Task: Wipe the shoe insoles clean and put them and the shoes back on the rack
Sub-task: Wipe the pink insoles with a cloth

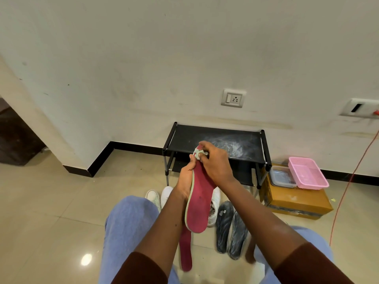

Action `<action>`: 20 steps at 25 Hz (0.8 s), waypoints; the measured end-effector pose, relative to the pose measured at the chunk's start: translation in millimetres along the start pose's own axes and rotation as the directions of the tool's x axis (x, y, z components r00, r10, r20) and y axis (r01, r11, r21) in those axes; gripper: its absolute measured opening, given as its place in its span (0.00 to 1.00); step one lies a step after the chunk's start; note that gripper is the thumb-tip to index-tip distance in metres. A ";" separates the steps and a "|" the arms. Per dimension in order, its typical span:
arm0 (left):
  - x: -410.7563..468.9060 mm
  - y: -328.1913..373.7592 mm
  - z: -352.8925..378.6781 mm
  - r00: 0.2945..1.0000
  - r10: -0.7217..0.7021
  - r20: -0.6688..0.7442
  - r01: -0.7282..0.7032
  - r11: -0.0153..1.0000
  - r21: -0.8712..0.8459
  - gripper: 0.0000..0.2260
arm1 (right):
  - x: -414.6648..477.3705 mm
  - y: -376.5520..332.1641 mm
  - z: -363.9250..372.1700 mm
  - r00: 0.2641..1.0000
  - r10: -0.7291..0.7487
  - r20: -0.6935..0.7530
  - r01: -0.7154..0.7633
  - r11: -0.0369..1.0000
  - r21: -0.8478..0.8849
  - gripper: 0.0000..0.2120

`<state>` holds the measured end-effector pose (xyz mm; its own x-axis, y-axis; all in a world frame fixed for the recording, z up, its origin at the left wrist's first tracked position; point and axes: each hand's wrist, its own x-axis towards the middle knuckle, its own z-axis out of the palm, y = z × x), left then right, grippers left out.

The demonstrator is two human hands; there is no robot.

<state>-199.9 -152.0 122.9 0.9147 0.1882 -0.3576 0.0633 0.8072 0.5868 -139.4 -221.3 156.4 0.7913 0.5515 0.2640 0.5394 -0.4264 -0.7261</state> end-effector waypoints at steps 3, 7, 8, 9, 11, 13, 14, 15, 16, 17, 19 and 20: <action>-4.3 -1.5 1.1 0.998 -0.063 -0.022 0.064 0.995 0.074 0.24 | 8.8 2.1 -5.1 0.994 0.062 -0.090 -0.058 0.998 0.039 0.16; -6.3 -4.4 -0.8 0.994 -0.105 -0.012 0.106 0.988 0.116 0.24 | 11.2 7.9 -6.5 0.993 0.068 -0.101 -0.063 0.997 0.044 0.16; -5.8 -4.4 -0.9 0.995 -0.100 -0.013 0.101 0.988 0.113 0.24 | 8.7 8.1 -5.9 0.996 0.059 -0.068 -0.056 0.997 0.056 0.16; -5.3 -3.9 -0.9 0.996 -0.086 -0.015 0.087 0.991 0.103 0.24 | 5.4 7.6 -4.2 0.999 0.045 -0.028 -0.043 0.996 0.074 0.16; -4.2 -3.1 -0.3 1.000 -0.030 0.002 0.030 0.999 0.035 0.24 | -2.7 6.9 0.7 0.999 -0.003 0.047 -0.001 0.997 0.080 0.17; -3.2 -2.2 0.5 0.999 0.012 0.037 -0.011 1.000 -0.012 0.24 | -8.2 6.4 4.4 0.997 -0.037 0.061 0.032 0.997 0.073 0.17; -3.6 -1.5 1.5 0.999 0.015 0.046 -0.015 1.000 -0.009 0.23 | -8.2 6.4 5.0 0.998 -0.037 0.043 0.034 0.996 0.077 0.17; -4.8 -0.3 3.1 0.999 0.010 0.046 -0.011 1.000 0.013 0.22 | -6.7 6.1 4.4 0.999 -0.025 0.020 0.023 0.996 0.083 0.16; -4.6 0.2 3.2 0.999 0.000 0.040 -0.002 0.999 0.051 0.22 | -4.4 6.0 3.3 1.000 -0.006 -0.002 0.006 0.997 0.079 0.14; -4.7 0.9 3.0 0.999 -0.015 0.039 0.012 0.996 0.086 0.21 | -1.4 5.5 2.1 1.000 0.012 -0.023 -0.010 0.998 0.063 0.12; -8.5 2.2 5.9 0.998 -0.052 0.027 0.048 0.988 0.144 0.21 | 6.1 5.7 0.2 0.997 0.024 -0.075 -0.025 1.000 -0.006 0.07; -10.1 1.9 6.4 0.997 -0.071 0.017 0.068 0.986 0.154 0.21 | 9.8 7.3 -0.5 0.995 0.027 -0.096 -0.032 0.998 -0.053 0.05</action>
<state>-206.4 -155.9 132.3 0.9145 0.1210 -0.3860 0.1855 0.7226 0.6659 -127.6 -219.4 154.1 0.8295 0.4685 0.3039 0.5282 -0.4815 -0.6994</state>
